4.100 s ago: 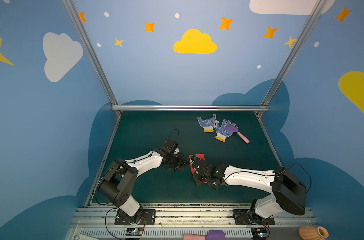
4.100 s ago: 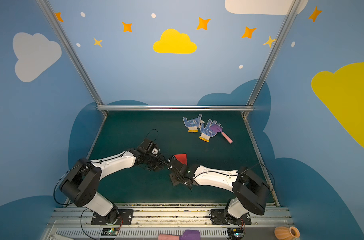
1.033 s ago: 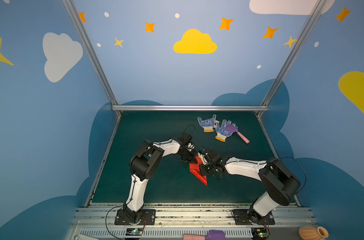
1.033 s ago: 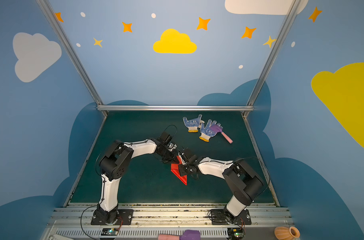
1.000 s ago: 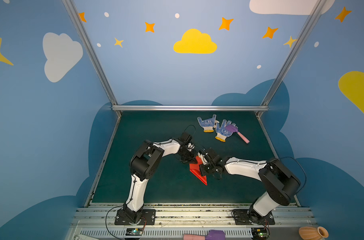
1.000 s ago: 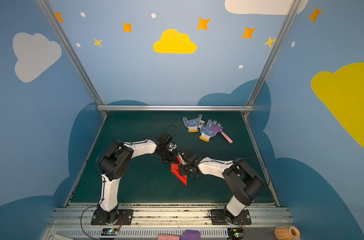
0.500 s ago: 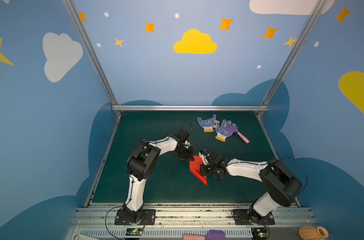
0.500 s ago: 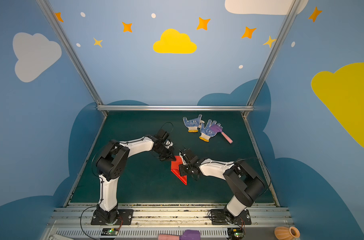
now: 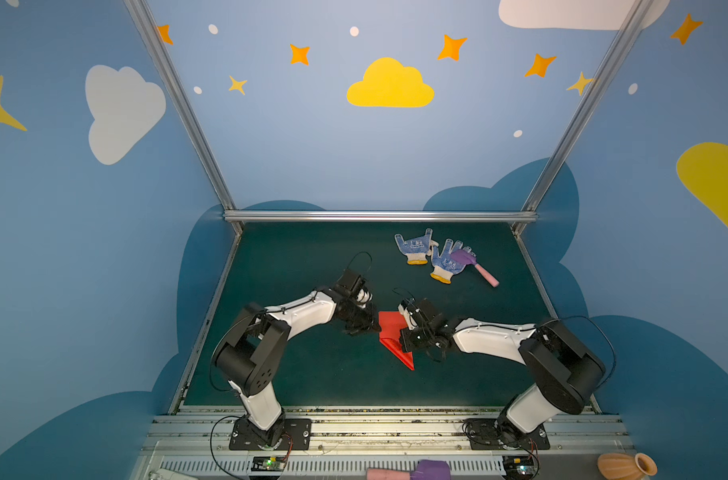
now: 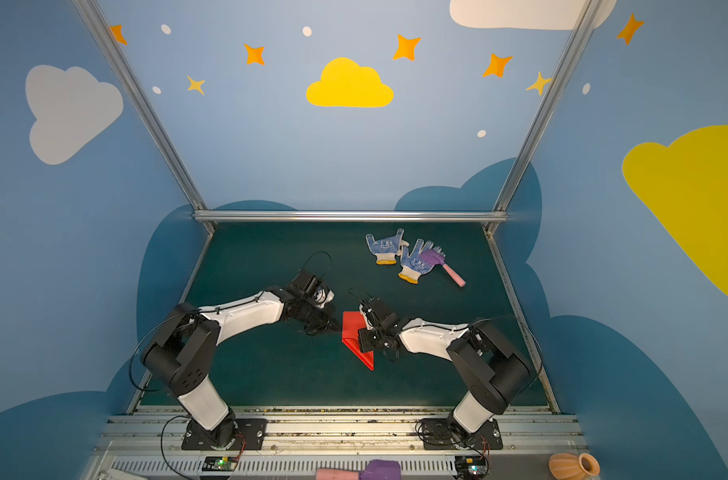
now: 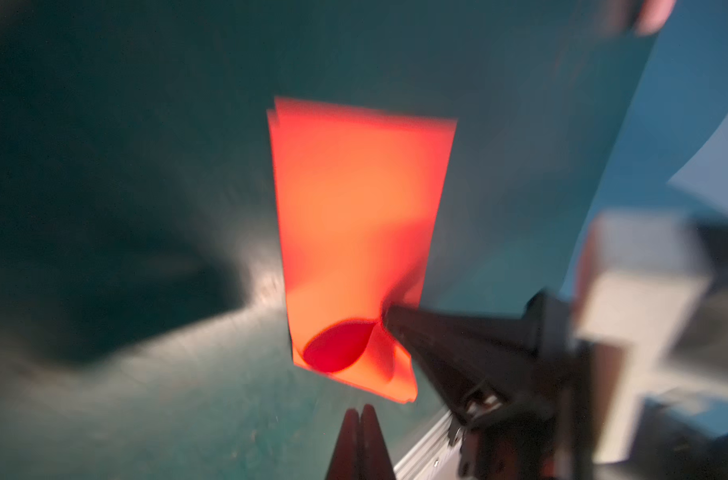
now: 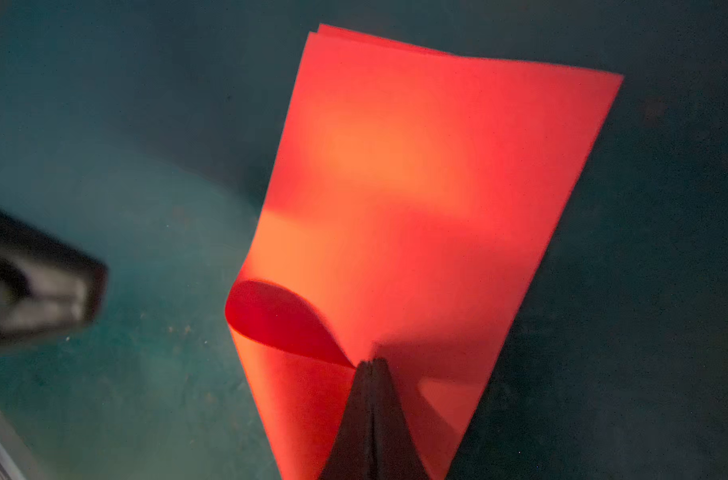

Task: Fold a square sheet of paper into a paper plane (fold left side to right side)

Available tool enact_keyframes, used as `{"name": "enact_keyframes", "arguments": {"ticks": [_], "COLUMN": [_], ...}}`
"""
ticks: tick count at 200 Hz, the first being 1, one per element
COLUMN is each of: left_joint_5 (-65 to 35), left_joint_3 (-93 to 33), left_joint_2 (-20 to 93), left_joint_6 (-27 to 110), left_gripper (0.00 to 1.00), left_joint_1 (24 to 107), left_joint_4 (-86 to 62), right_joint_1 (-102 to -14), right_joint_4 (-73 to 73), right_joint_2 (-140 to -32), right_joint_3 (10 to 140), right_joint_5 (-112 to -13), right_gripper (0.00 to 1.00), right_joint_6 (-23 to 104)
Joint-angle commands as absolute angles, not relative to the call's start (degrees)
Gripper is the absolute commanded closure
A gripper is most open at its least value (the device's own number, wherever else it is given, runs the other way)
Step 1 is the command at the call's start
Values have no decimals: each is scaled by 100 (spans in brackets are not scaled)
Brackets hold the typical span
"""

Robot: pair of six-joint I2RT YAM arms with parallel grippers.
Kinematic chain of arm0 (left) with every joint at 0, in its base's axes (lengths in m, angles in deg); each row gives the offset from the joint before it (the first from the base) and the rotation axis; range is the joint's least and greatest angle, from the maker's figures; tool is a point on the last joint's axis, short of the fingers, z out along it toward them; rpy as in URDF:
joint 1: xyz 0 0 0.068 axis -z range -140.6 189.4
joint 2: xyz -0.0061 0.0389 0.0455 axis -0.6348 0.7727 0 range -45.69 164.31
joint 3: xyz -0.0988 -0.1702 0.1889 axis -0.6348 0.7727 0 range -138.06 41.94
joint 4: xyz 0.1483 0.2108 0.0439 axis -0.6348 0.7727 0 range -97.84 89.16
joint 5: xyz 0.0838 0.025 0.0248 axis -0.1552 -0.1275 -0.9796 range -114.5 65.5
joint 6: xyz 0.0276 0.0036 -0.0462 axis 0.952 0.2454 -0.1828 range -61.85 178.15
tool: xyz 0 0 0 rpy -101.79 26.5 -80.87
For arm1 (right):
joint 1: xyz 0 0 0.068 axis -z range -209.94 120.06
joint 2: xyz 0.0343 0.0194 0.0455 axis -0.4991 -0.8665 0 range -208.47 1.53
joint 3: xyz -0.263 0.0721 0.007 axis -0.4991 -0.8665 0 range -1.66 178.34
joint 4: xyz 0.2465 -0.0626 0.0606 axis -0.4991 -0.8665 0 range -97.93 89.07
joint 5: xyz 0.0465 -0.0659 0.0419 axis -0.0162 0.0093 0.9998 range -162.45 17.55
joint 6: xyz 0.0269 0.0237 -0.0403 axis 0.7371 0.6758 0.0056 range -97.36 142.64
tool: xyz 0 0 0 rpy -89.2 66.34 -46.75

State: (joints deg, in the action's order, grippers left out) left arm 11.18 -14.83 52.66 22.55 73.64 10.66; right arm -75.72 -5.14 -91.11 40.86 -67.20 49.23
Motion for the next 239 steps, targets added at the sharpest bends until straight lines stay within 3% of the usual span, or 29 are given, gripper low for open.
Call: {"name": "enact_keyframes", "arguments": {"ticks": [1, 63, 239], "left_joint_5": [1048, 913, 815], "left_joint_3": [-1273, -1357, -1593], "left_joint_2": [5092, 5390, 5995], "left_joint_6": [2092, 2036, 2395], "left_gripper": [96, 96, 96], "left_joint_1": [7624, 7970, 7992], "left_joint_4": [599, 371, 550], "right_joint_1": [-7562, -7562, -7546], "right_joint_4": [-889, -884, -849], "right_joint_2": [-9463, -9480, -9493], "right_joint_3": [3824, 3811, 3771], "right_joint_5": [-6841, -6832, -6821], "right_gripper": [100, 100, 100], "right_joint_6": [4962, 4977, 5003]}}
